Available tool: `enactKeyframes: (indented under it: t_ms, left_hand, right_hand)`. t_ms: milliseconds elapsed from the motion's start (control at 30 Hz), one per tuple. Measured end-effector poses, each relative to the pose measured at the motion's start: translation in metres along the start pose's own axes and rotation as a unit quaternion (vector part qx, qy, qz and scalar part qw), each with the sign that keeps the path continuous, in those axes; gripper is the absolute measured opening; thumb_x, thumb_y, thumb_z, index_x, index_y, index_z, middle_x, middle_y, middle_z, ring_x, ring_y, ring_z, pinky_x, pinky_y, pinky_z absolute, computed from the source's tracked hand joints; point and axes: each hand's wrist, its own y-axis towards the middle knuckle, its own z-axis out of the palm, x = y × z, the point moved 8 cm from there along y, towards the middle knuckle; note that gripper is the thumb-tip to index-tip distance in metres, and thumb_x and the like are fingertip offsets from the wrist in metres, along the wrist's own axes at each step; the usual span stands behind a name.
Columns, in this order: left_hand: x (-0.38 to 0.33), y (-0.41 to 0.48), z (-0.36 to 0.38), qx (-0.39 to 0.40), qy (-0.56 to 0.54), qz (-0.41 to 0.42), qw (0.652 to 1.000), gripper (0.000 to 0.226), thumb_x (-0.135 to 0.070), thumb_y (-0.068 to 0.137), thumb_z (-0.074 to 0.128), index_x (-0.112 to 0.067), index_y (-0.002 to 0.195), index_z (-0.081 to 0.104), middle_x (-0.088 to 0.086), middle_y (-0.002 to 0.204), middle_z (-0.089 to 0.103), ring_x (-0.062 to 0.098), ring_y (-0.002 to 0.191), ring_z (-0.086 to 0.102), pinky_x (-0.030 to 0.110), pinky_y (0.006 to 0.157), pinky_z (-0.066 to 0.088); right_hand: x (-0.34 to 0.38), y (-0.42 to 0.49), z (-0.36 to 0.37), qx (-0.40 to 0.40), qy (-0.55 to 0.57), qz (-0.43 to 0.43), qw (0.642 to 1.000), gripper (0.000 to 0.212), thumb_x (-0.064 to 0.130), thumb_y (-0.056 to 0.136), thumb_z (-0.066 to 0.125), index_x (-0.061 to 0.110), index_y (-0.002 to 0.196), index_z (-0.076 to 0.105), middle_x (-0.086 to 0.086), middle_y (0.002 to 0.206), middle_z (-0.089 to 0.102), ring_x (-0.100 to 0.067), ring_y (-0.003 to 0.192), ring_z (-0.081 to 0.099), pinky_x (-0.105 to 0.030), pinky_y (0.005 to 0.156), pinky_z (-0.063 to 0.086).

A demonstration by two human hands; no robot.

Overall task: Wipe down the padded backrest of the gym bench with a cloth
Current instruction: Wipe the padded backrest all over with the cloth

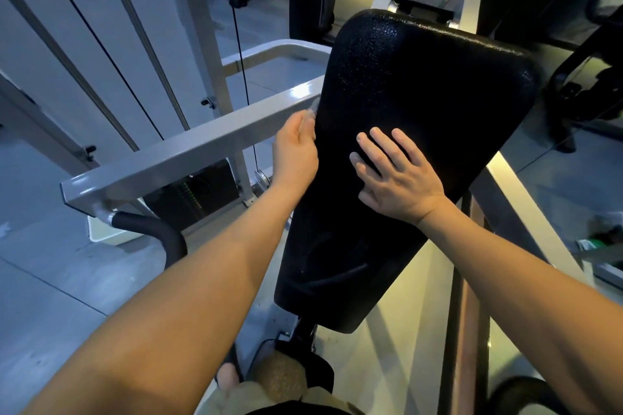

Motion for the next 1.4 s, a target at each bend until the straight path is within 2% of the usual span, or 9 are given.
enactKeyframes:
  t_ms: [100,233,333,500,667,867,967,1167,1400]
  left_hand:
    - [0.055,-0.03,0.001,0.005,0.027,-0.053,0.998,0.031,-0.029,0.107,0.041,-0.029,0.08,0.054,-0.014,0.066,0.051,0.005,0.063,0.048,0.026,0.062,0.041]
    - [0.127,-0.063,-0.001,0.035,0.069,-0.15,0.986,0.037,-0.018,0.106,0.042,-0.023,0.069,0.041,-0.007,0.064,0.043,0.015,0.064,0.042,0.032,0.058,0.032]
    - [0.12,-0.047,-0.003,0.035,0.077,-0.178,0.98,0.035,-0.02,0.105,0.041,-0.022,0.07,0.044,-0.002,0.065,0.047,0.021,0.066,0.046,0.034,0.061,0.036]
    - [0.038,-0.015,-0.001,-0.02,-0.046,-0.093,0.994,0.035,-0.019,0.104,0.042,-0.025,0.071,0.05,-0.005,0.064,0.05,0.007,0.061,0.046,0.028,0.06,0.04]
    - [0.071,-0.039,0.0,-0.026,-0.02,-0.059,0.998,0.026,-0.026,0.107,0.042,-0.022,0.107,0.068,-0.005,0.091,0.07,0.009,0.087,0.065,0.024,0.079,0.05]
    - [0.174,-0.077,-0.002,0.017,0.018,-0.215,0.976,0.033,-0.019,0.102,0.044,-0.016,0.069,0.045,0.002,0.065,0.043,0.017,0.063,0.041,0.035,0.066,0.036]
    - [0.161,-0.053,0.005,0.002,-0.01,-0.258,0.966,0.028,-0.022,0.102,0.046,-0.008,0.083,0.06,0.0,0.068,0.05,0.018,0.065,0.048,0.035,0.066,0.041]
    - [0.098,-0.015,0.013,0.006,-0.084,-0.152,0.985,0.026,-0.028,0.106,0.043,-0.014,0.107,0.066,0.002,0.099,0.071,0.013,0.091,0.067,0.027,0.081,0.056]
    - [0.18,-0.054,0.012,0.089,-0.03,-0.282,0.955,0.029,-0.027,0.106,0.048,-0.013,0.126,0.063,-0.002,0.108,0.069,0.016,0.107,0.063,0.036,0.103,0.047]
  right_hand:
    - [0.0,0.001,0.0,-0.007,-0.016,-0.005,1.0,0.048,0.036,0.095,0.048,0.013,0.134,0.064,-0.018,0.152,0.051,-0.037,0.144,0.042,-0.052,0.122,0.03]
    - [0.002,0.0,0.001,-0.014,-0.015,-0.004,1.0,0.047,0.034,0.093,0.05,0.013,0.132,0.066,-0.018,0.151,0.053,-0.037,0.143,0.045,-0.053,0.121,0.031]
    - [0.002,0.002,0.001,-0.005,-0.006,-0.007,1.0,0.047,0.035,0.093,0.051,0.014,0.133,0.065,-0.018,0.152,0.052,-0.037,0.145,0.043,-0.054,0.122,0.03]
    - [0.009,0.001,-0.007,0.009,0.026,0.027,0.999,0.049,0.028,0.09,0.053,0.012,0.135,0.063,-0.02,0.153,0.049,-0.041,0.147,0.039,-0.059,0.122,0.027]
    - [0.038,-0.022,-0.001,0.051,0.08,0.02,0.995,0.057,0.02,0.087,0.053,0.012,0.143,0.058,-0.02,0.161,0.038,-0.04,0.153,0.028,-0.059,0.123,0.025]
    - [0.04,-0.027,0.015,0.042,0.01,-0.007,0.999,0.055,0.031,0.095,0.046,0.013,0.147,0.054,-0.022,0.162,0.036,-0.041,0.153,0.028,-0.057,0.125,0.023]
    - [0.041,-0.028,0.016,0.043,0.008,-0.007,0.999,0.055,0.033,0.096,0.045,0.013,0.147,0.053,-0.022,0.162,0.035,-0.042,0.153,0.028,-0.056,0.125,0.02]
    - [0.042,-0.028,0.019,0.035,0.005,-0.007,0.999,0.054,0.032,0.098,0.041,0.013,0.147,0.052,-0.023,0.162,0.035,-0.043,0.152,0.028,-0.056,0.125,0.021]
    - [0.043,-0.028,0.021,0.037,-0.002,-0.004,0.999,0.056,0.033,0.096,0.042,0.013,0.148,0.051,-0.022,0.162,0.035,-0.042,0.152,0.028,-0.056,0.125,0.018]
